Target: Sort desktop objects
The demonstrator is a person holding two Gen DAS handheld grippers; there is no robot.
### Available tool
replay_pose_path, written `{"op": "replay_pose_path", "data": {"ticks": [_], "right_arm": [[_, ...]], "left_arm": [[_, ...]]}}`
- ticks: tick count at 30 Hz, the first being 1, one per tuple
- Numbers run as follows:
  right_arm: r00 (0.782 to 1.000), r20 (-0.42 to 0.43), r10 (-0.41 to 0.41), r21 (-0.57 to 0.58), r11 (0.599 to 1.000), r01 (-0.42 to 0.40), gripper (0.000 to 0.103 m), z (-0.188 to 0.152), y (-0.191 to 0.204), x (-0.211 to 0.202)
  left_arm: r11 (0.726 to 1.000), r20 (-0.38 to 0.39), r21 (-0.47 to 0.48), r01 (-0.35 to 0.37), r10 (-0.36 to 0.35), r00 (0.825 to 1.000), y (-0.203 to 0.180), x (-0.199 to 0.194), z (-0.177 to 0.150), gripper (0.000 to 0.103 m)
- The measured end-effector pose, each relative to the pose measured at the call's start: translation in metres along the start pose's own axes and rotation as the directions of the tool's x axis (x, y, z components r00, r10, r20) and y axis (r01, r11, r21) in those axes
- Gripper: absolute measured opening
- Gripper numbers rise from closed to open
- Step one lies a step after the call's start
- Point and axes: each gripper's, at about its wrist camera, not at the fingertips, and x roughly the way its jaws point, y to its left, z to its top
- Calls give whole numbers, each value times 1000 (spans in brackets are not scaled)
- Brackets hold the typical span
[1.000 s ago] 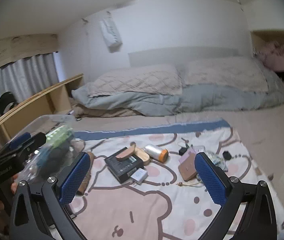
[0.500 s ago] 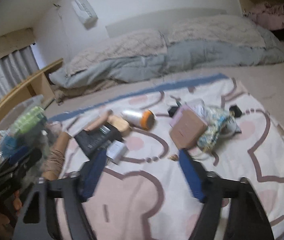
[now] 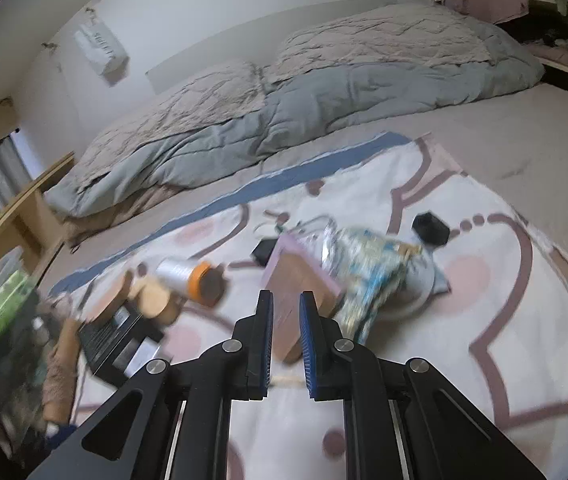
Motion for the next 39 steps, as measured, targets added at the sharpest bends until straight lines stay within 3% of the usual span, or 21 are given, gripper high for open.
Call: {"op": "replay_pose_path", "data": {"ticks": [4,10,14,16,21,24,26,29,34,39], "right_arm": [[1000,-9,-29,32,999,30,14,7,-13,19],[999,-40,-22,55,998,24,14,6,-20,42],[999,-33,-17,-11,1000,16,14,-2,-8,34],[1000,-26,9,-24,1000,-10,14,-3,-4,29],[985,-59,159,-67,984,-163,14,-10,20,17],[958,-181,221,-92,966,-240,14,-24,38,23],[945,-231,233,-88,962,-258,14,-35,40,25],[951,-209,229,-74,966,-249,14,-30,36,17],[951,-188,247,17,968,-249,14,-20,23,21],[950,-216,224,23,974,-224,14,-26,18,33]], "left_arm": [[1000,-64,6,8,-8,998,-2,15,-11,71],[1000,-73,24,6,-5,997,-5,23,-17,71],[999,-79,37,15,-12,997,-7,26,-19,81],[999,-80,45,15,-11,997,-8,27,-20,83],[999,-76,44,16,-13,997,-8,27,-19,83],[999,-74,31,28,-25,997,-5,27,-18,82],[1000,-61,29,1,1,998,-6,23,-16,72],[1000,-31,10,18,-18,999,-6,18,-7,63],[995,4,-3,96,-96,995,-15,17,15,58],[997,31,20,77,-78,996,-24,27,36,55]]}}
